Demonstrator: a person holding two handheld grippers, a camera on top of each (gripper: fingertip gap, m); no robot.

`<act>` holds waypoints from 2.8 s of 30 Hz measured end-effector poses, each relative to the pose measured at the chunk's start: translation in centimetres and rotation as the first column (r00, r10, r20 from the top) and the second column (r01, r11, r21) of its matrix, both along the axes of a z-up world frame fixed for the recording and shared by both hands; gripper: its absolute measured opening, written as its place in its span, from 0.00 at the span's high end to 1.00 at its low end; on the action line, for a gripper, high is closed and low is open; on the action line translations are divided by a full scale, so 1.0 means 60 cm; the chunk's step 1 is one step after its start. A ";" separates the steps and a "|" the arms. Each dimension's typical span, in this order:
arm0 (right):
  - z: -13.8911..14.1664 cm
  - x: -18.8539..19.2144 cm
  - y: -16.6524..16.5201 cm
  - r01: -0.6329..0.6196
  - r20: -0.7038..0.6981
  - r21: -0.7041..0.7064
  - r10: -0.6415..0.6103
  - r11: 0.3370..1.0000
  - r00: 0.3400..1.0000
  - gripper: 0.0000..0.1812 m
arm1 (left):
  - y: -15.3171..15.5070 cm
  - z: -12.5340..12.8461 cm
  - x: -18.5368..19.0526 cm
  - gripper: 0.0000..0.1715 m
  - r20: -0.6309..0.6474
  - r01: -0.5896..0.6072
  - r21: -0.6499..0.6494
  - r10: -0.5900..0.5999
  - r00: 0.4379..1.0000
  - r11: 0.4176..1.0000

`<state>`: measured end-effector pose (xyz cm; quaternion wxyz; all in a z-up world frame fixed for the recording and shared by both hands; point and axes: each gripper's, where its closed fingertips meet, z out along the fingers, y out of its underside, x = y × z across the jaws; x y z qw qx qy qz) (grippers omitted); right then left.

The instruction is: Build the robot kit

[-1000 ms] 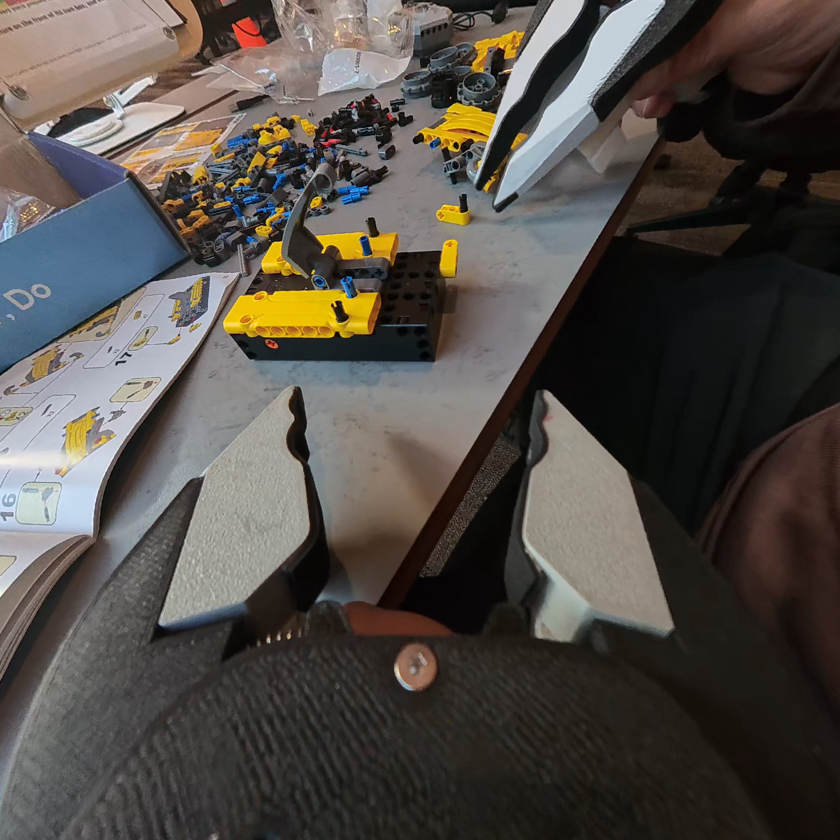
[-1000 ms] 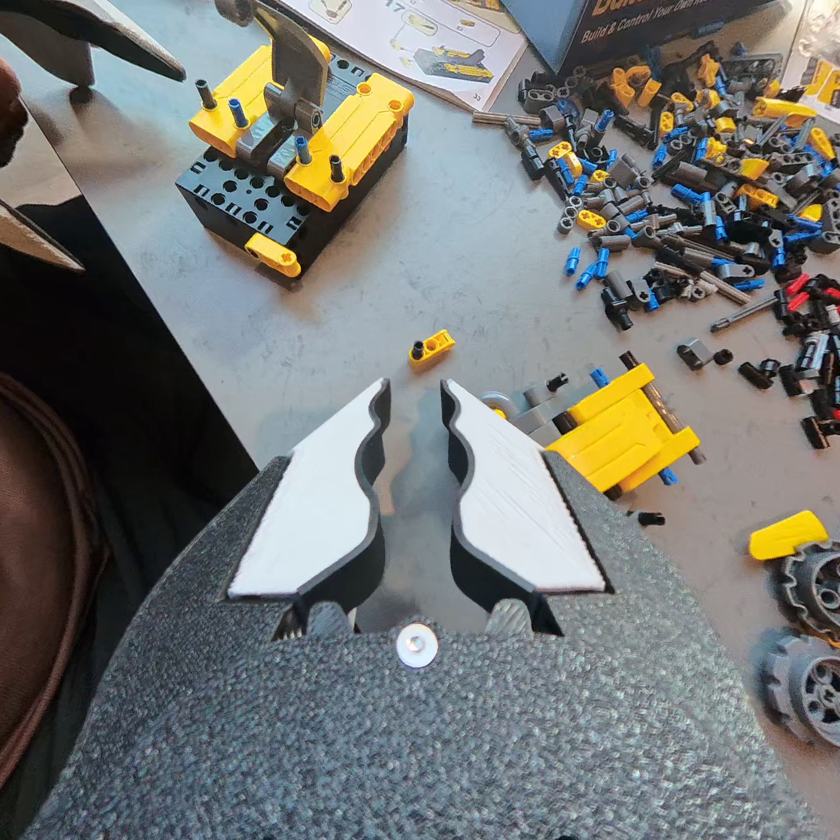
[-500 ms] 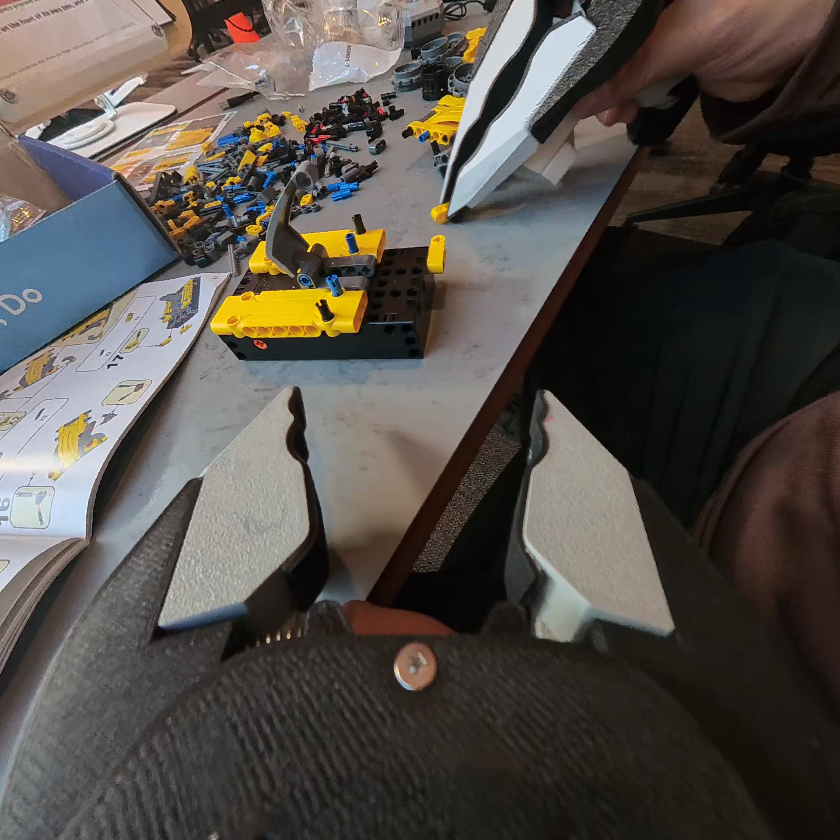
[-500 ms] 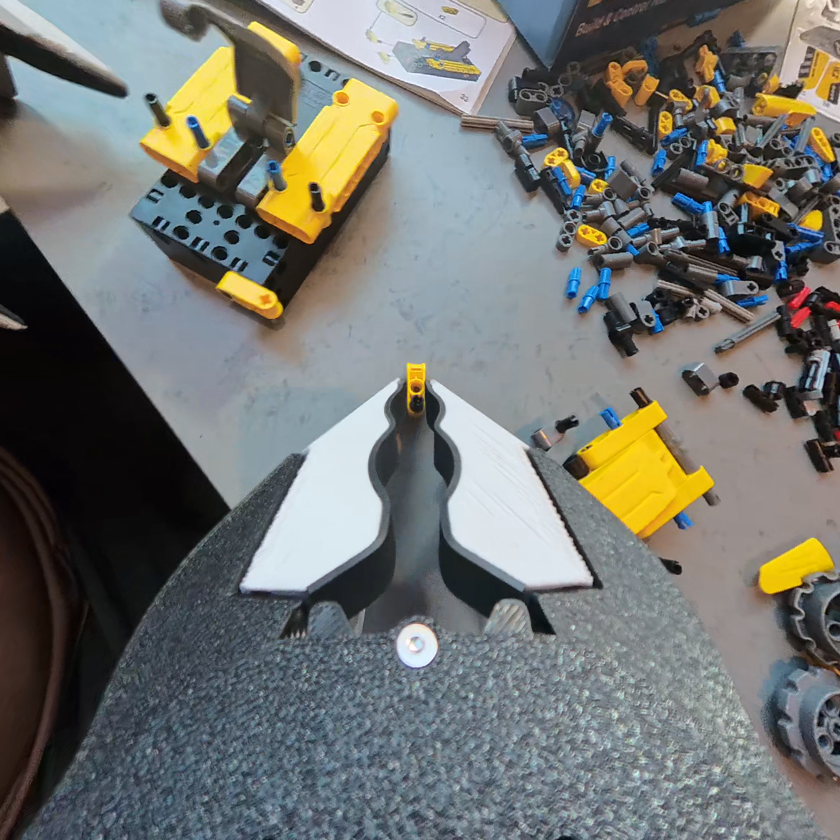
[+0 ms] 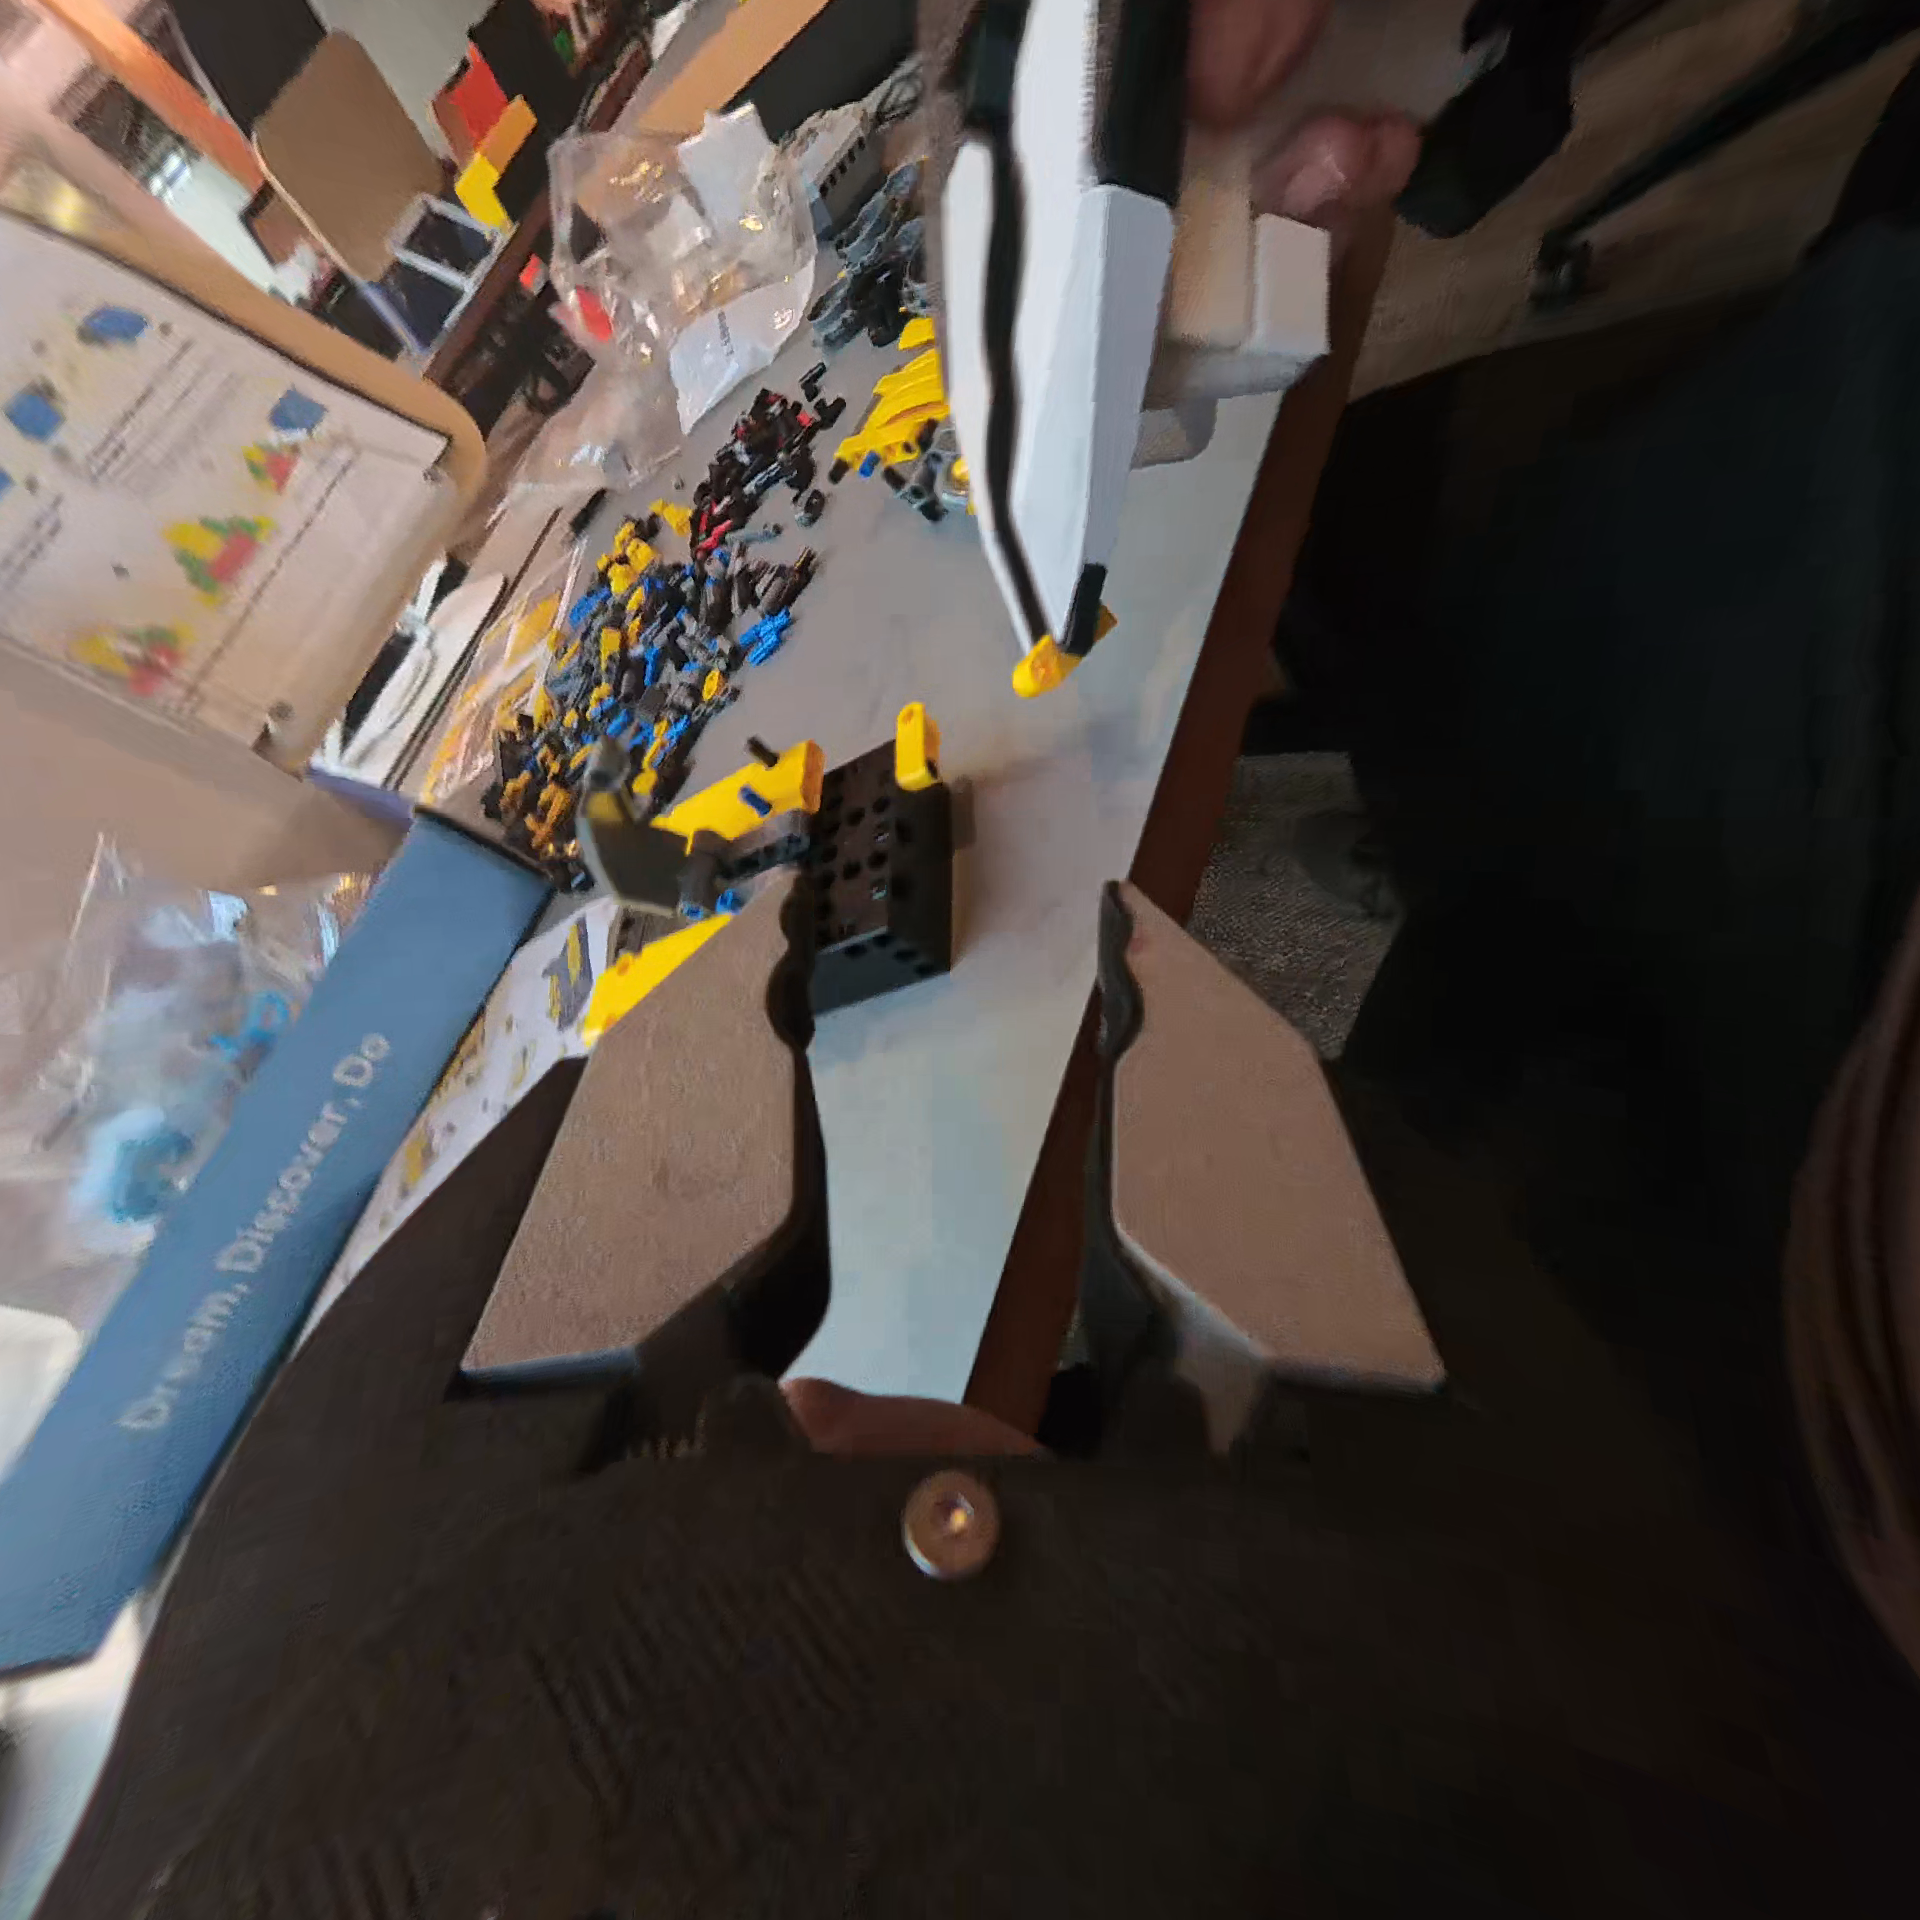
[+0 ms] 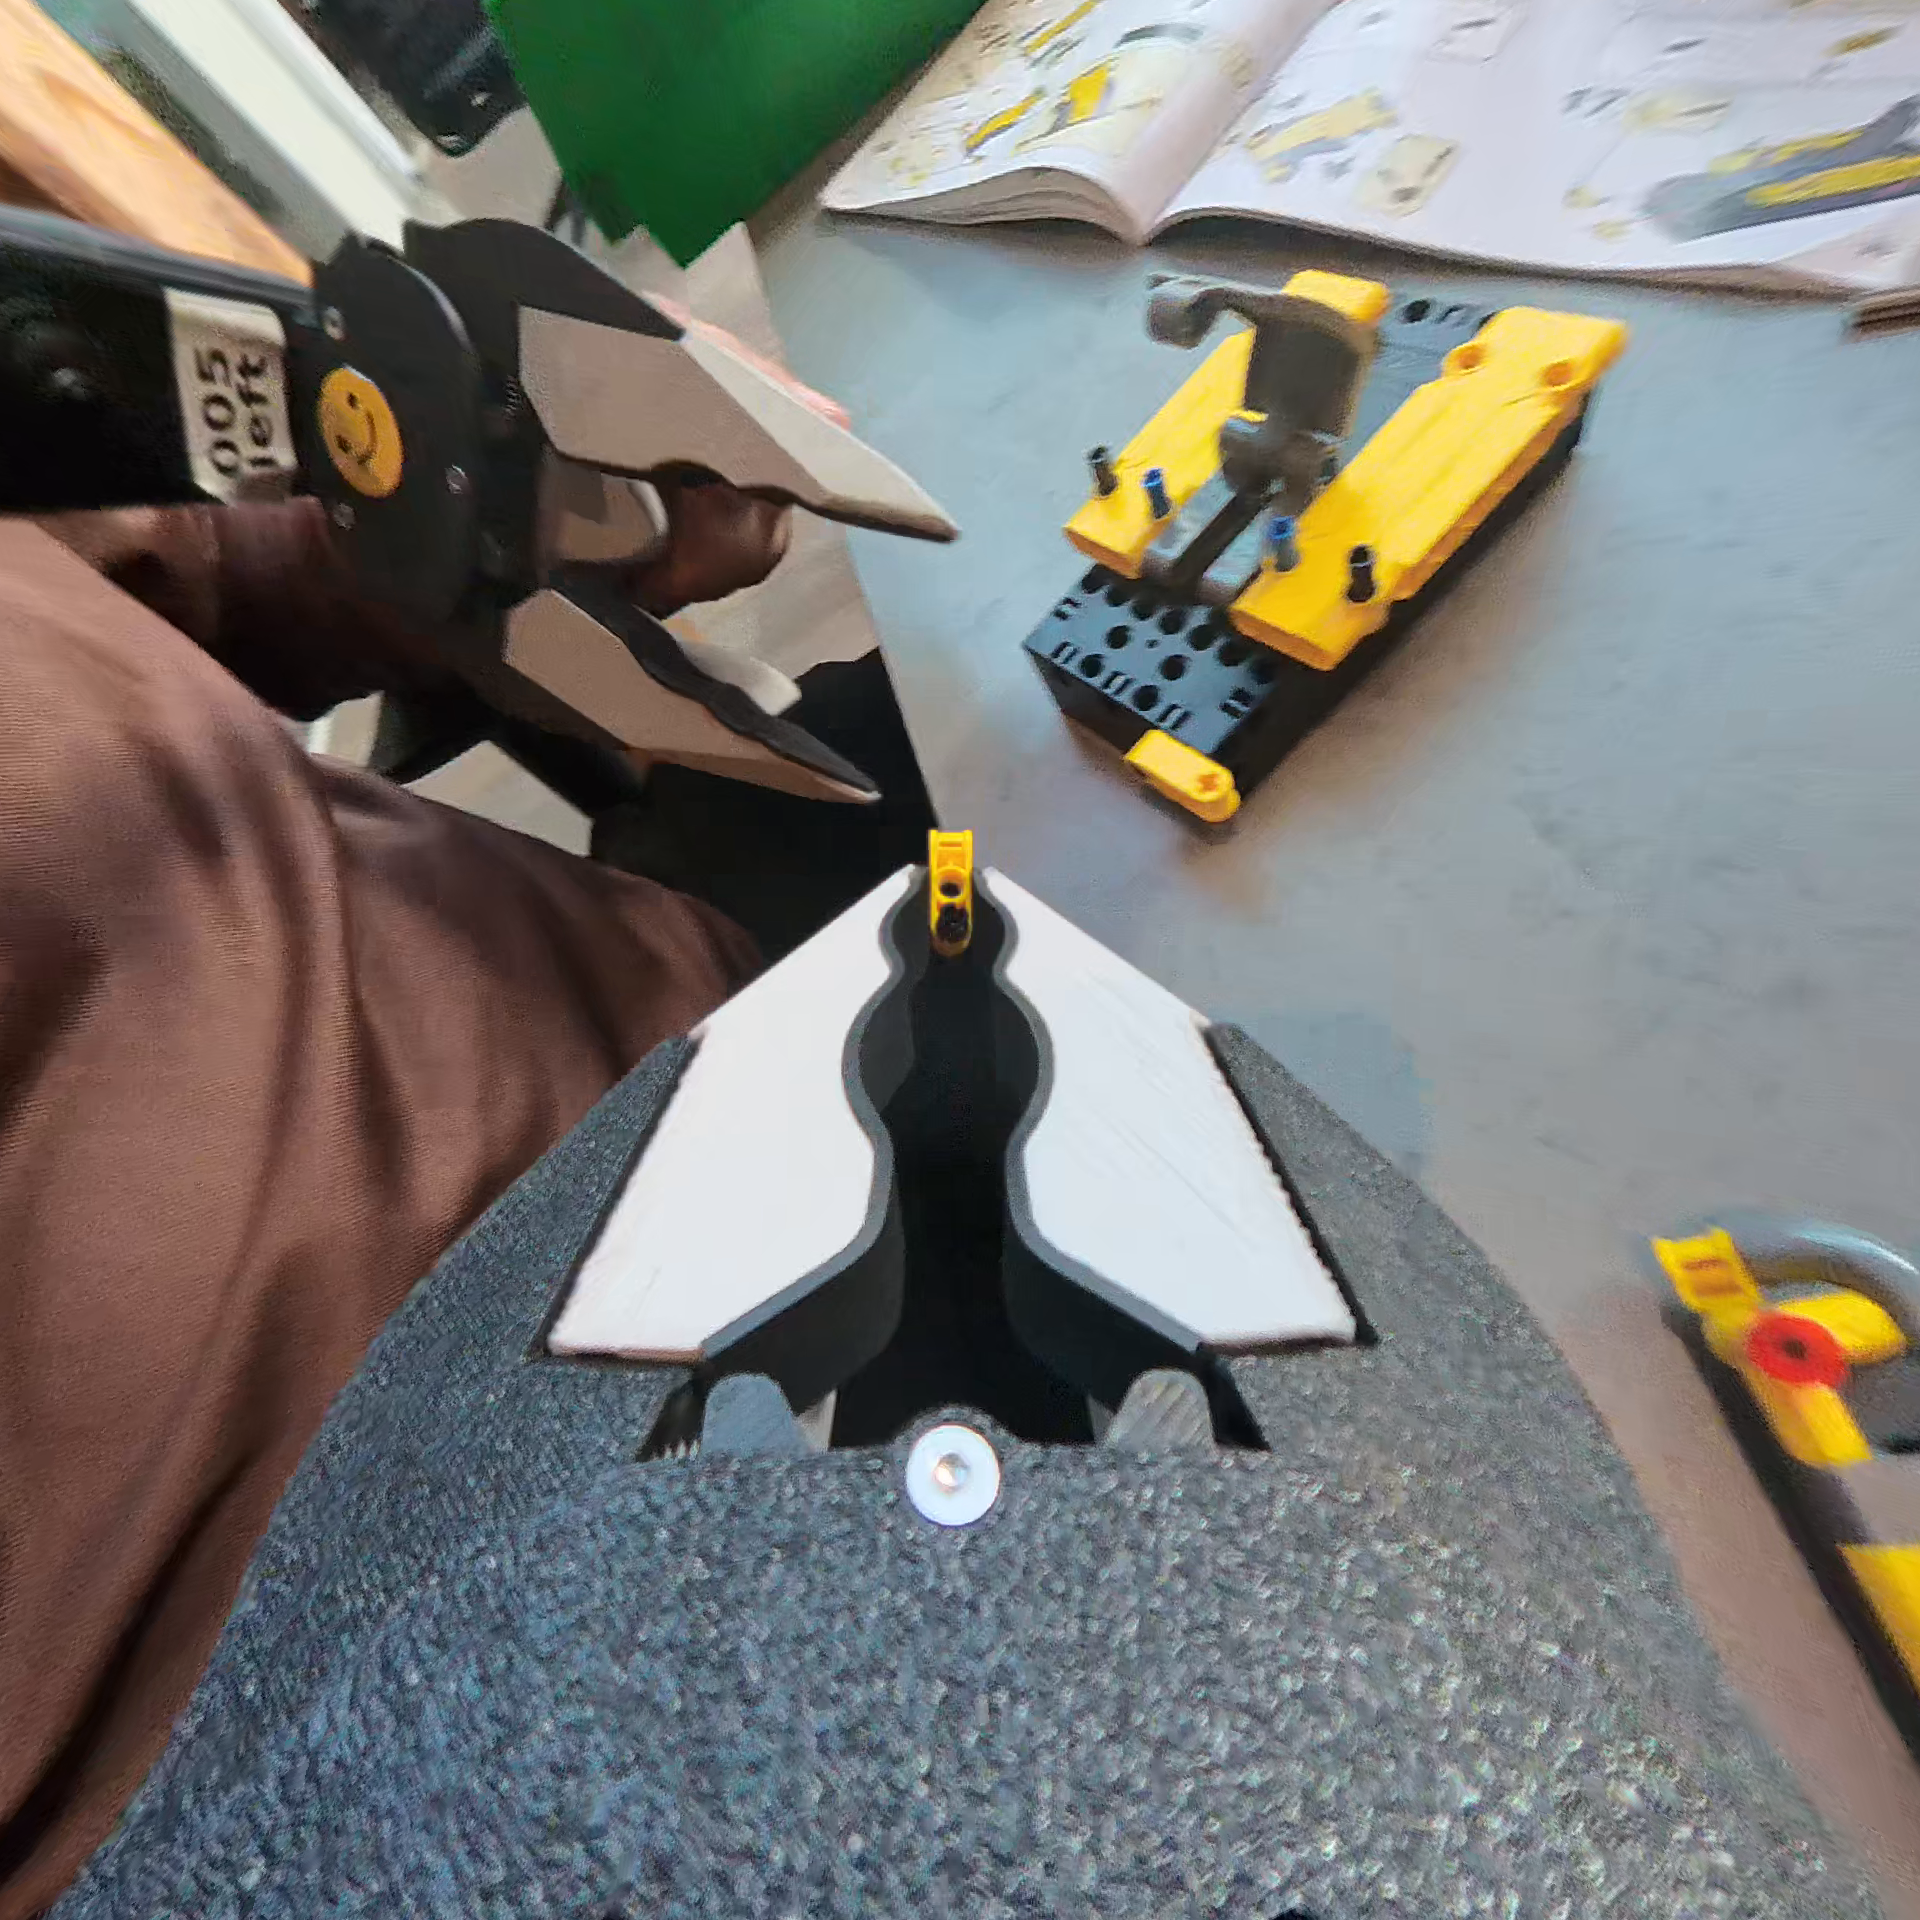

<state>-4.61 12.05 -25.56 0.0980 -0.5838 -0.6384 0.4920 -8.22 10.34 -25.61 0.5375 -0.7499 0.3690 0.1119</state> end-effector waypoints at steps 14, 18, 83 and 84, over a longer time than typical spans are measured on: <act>0.003 0.004 -0.029 -0.068 0.048 -0.225 0.081 0.972 0.996 0.98 | 0.030 -0.007 0.070 0.96 -0.223 0.141 0.095 -0.117 0.968 0.985; 0.005 -0.001 0.012 0.039 0.032 -0.116 -0.036 0.992 0.999 0.96 | 0.040 -0.022 0.059 0.97 -0.052 0.042 -0.017 -0.043 0.998 0.999; -0.032 0.010 0.035 0.025 -0.061 0.400 -0.001 0.916 0.998 0.82 | -0.021 0.003 -0.072 0.59 0.357 -0.158 -0.325 0.275 0.893 0.933; -0.035 0.007 0.038 0.018 -0.055 0.421 0.006 0.907 0.998 0.82 | -0.022 -0.001 -0.081 0.59 0.338 -0.165 -0.325 0.277 0.899 0.931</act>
